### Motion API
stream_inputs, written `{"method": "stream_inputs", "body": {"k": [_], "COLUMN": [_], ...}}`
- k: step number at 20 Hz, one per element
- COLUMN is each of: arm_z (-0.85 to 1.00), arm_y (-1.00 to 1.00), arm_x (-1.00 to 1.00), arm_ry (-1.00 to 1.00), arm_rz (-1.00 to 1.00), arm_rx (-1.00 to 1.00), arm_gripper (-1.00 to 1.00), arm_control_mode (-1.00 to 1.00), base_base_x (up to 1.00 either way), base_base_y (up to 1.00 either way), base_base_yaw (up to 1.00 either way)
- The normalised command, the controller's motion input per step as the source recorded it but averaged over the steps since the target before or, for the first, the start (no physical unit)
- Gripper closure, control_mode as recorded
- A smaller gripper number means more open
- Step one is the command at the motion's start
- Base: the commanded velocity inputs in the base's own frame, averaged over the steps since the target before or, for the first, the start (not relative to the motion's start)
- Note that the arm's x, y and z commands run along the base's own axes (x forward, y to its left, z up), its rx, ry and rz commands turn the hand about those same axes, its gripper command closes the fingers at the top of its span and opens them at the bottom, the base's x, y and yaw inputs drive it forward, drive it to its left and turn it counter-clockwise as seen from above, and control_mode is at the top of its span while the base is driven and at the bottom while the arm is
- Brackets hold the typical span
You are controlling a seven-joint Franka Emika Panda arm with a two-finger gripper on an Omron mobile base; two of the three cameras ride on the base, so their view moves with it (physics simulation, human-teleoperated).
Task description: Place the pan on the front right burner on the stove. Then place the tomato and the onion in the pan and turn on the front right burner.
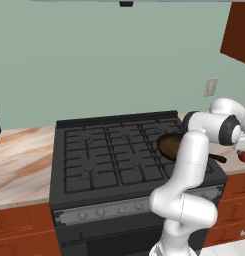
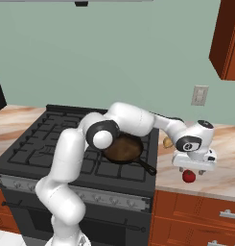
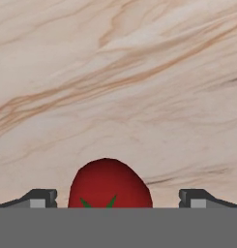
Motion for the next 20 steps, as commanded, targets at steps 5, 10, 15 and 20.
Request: {"method": "stream_inputs", "body": {"k": [5, 10, 15, 20], "arm_z": [-0.11, -0.11, -0.08, -0.08], "arm_y": [0.0, 0.0, 0.0, 0.0], "arm_x": [0.0, 0.0, 0.0, -0.01], "arm_ry": [0.0, 0.0, 0.0, 0.0], "arm_rz": [0.0, 0.0, 0.0, 0.0], "arm_rx": [0.0, 0.0, 0.0, 0.0], "arm_gripper": [-1.0, -1.0, -1.0, -1.0], "arm_control_mode": [-1.0, -1.0, -1.0, -1.0], "base_base_x": [0.0, 0.0, 0.0, 0.0], "base_base_y": [0.0, 0.0, 0.0, 0.0], "base_base_yaw": [0.0, 0.0, 0.0, 0.0]}}
